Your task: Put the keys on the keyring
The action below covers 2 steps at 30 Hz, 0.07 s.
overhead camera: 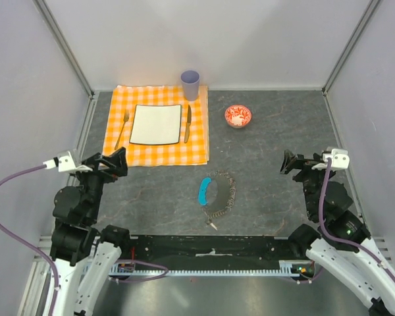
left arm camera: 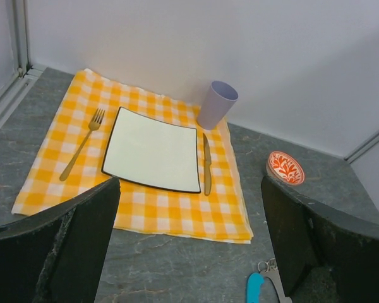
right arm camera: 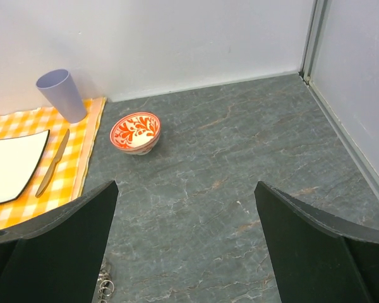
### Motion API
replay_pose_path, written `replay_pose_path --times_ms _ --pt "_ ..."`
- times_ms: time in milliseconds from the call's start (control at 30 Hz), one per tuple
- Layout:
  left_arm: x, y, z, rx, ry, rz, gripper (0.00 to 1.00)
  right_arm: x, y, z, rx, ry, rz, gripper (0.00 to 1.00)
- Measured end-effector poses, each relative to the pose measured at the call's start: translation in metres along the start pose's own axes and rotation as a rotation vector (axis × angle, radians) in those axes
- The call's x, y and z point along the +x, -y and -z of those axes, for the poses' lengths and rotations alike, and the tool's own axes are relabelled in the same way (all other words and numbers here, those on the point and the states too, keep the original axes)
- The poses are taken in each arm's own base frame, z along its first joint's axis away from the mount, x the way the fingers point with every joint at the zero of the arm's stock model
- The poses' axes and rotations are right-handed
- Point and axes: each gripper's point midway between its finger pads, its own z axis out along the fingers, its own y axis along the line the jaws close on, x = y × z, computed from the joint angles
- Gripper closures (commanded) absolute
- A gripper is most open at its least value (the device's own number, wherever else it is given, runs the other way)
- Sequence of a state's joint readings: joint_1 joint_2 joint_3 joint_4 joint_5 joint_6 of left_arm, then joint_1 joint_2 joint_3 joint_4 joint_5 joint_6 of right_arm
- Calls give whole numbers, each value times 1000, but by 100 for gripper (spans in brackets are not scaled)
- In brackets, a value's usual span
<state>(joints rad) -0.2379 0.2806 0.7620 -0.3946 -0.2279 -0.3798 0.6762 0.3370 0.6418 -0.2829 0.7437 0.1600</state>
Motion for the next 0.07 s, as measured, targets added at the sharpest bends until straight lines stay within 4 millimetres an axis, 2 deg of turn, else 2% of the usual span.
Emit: replay_pose_path --times_ms 67 --pt "2 -1 -1 -5 -6 -6 1 0 0 0 0 0 0 2"
